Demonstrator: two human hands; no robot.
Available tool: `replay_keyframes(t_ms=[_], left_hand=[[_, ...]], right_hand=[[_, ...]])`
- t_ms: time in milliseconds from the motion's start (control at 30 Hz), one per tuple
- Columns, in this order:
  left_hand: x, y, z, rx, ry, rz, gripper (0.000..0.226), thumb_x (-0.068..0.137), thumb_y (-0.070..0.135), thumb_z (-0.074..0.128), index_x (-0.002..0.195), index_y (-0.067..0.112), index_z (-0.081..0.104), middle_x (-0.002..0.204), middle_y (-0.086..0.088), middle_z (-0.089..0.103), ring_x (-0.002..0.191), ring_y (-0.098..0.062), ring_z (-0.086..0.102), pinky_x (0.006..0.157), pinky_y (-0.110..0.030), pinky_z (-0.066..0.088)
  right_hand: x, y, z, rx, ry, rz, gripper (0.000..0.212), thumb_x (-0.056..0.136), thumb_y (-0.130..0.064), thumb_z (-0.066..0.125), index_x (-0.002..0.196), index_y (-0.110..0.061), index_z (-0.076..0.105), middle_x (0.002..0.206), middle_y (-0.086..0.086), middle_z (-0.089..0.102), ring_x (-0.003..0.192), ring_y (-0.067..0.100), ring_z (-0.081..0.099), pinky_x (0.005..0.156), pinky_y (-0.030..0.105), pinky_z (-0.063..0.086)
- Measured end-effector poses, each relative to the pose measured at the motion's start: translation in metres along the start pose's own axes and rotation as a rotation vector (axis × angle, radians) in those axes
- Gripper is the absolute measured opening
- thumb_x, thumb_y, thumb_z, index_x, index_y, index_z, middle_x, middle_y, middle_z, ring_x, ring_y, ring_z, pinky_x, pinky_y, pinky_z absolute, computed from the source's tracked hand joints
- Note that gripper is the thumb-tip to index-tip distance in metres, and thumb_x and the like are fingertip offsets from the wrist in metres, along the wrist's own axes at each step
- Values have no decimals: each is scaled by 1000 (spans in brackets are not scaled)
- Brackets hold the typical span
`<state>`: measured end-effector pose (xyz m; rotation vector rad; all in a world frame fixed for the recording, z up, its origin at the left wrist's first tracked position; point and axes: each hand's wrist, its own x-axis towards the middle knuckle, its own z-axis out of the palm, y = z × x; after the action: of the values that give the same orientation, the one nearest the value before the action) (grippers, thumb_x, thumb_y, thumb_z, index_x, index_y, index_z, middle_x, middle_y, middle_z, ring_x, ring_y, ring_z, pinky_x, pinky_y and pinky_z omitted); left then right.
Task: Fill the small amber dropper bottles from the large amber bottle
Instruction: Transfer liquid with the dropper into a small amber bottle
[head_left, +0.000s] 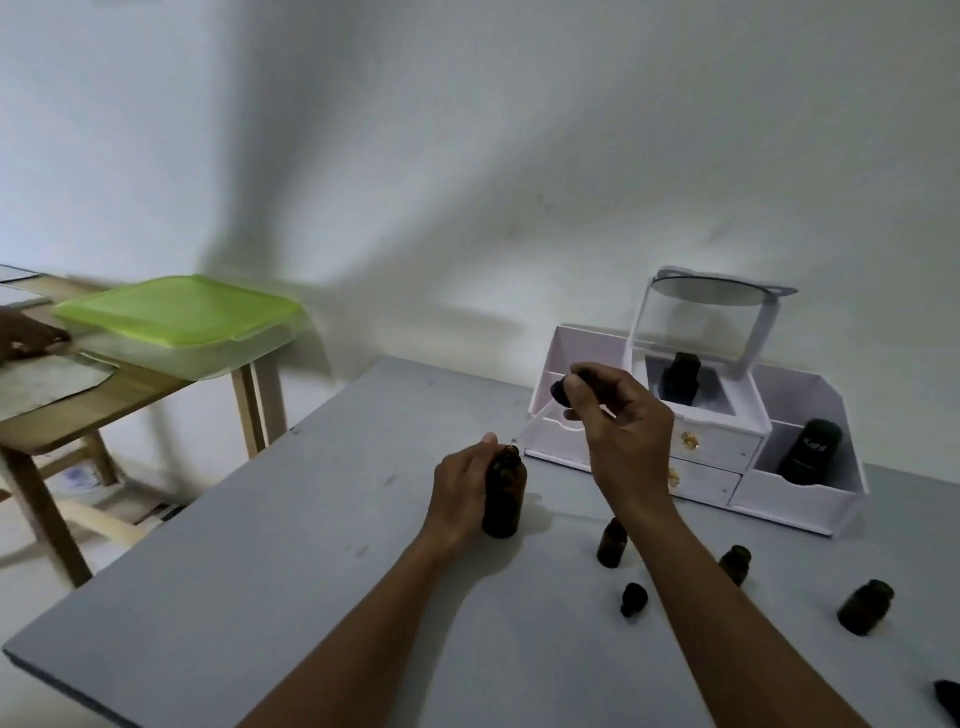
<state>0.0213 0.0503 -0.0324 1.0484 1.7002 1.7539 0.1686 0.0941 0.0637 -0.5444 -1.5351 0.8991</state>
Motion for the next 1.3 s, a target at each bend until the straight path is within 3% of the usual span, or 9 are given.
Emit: replay_keyframes(t_ms=[133, 367, 500, 567, 733, 867, 1100, 1167, 1300], left_hand=[[-3, -9, 6, -8, 31, -43, 57, 93, 54, 40, 82, 6, 69, 83, -11, 67, 75, -14, 55, 74, -34, 44], [0, -9, 2, -30, 22, -73, 44, 100, 36, 39, 80, 16, 73, 86, -5, 70, 87, -20, 63, 80, -34, 49], [3, -12, 2, 18, 8, -31, 47, 100, 33, 40, 81, -2, 64, 83, -20, 63, 77, -20, 54, 70, -31, 42], [3, -11, 2, 25, 5, -22, 48, 101, 32, 40, 80, -5, 63, 76, -16, 59, 72, -17, 51, 67, -29, 39], [3, -11, 3, 31, -5, -35, 49, 101, 36, 39, 71, 6, 63, 70, -6, 61, 71, -17, 54, 66, -28, 42], [4, -12, 5, 33, -16, -33, 47, 101, 36, 37, 83, 7, 68, 79, -6, 64, 77, -18, 58, 66, -23, 43], [3, -11, 5, 49, 15, -3, 40, 102, 31, 36, 75, 25, 65, 77, 3, 65, 78, -14, 62, 64, -15, 47], [2, -12, 4, 55, 22, 11, 40, 102, 31, 36, 73, 27, 62, 74, 7, 62, 75, -13, 60, 61, -12, 45], [1, -10, 4, 49, 19, 4, 39, 102, 34, 36, 76, 25, 64, 77, 4, 63, 78, -14, 60, 66, -18, 46]], right_hand=[[1, 9, 3, -58, -39, 22, 12, 91, -17, 71, 103, -14, 74, 89, -2, 78, 85, 11, 75, 79, 43, 62], [7, 16, 14, -78, -124, 33, 11, 89, -18, 73, 100, -18, 75, 85, -10, 77, 84, 8, 75, 78, 34, 62], [3, 25, 19, -125, -188, 46, 10, 87, -19, 75, 97, -19, 76, 82, -9, 78, 81, 9, 75, 77, 33, 62], [0, 29, 21, -131, -211, 63, 10, 87, -19, 76, 96, -21, 76, 81, -9, 78, 81, 10, 75, 80, 36, 62], [-1, 35, 23, -156, -261, 96, 9, 84, -15, 77, 92, -20, 77, 79, -6, 78, 77, 8, 75, 80, 35, 62], [-1, 40, 22, -192, -282, 113, 8, 83, -17, 79, 90, -21, 78, 80, -6, 78, 78, 11, 75, 80, 36, 62], [-4, 45, 23, -249, -314, 89, 7, 82, -15, 79, 84, -22, 77, 78, -9, 76, 75, 6, 72, 75, 21, 59], [-4, 45, 23, -251, -310, 93, 7, 82, -15, 79, 83, -21, 77, 78, -9, 76, 75, 6, 72, 75, 21, 58], [-3, 45, 24, -229, -286, 107, 7, 81, -12, 80, 80, -19, 78, 75, -6, 76, 73, 9, 72, 75, 27, 60]])
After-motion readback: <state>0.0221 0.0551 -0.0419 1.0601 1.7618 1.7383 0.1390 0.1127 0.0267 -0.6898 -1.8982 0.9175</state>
